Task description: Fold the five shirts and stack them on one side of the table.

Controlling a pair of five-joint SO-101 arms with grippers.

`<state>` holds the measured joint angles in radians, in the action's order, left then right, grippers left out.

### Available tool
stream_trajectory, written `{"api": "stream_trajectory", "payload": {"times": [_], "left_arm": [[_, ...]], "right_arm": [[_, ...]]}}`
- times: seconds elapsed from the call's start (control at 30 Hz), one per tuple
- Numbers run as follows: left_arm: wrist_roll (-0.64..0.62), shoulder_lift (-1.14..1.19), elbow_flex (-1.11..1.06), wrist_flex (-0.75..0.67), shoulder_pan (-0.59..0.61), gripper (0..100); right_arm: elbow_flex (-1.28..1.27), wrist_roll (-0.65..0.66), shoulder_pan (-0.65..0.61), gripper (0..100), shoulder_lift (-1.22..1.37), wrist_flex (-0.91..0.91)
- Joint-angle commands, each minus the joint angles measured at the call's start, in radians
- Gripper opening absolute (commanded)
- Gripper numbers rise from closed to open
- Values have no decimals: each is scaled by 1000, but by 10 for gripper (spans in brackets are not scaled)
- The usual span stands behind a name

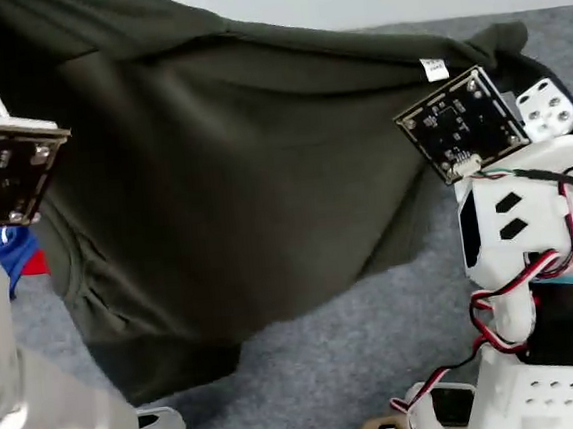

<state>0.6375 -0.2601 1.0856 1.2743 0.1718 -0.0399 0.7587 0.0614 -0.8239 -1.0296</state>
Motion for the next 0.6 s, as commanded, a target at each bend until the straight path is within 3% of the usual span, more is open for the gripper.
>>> {"api": "stream_trajectory", "payload": {"times": [0.0, 0.3, 0.57], "left_arm": [[8, -23, 12, 14, 6, 5], [92, -167, 16, 193, 5, 5], [106, -236, -1, 195, 5, 5]], "right_arm": [[57, 15, 27, 10, -21, -22], [83, 173, 44, 10, -166, -231], [77, 222, 42, 10, -265, -249]]}}
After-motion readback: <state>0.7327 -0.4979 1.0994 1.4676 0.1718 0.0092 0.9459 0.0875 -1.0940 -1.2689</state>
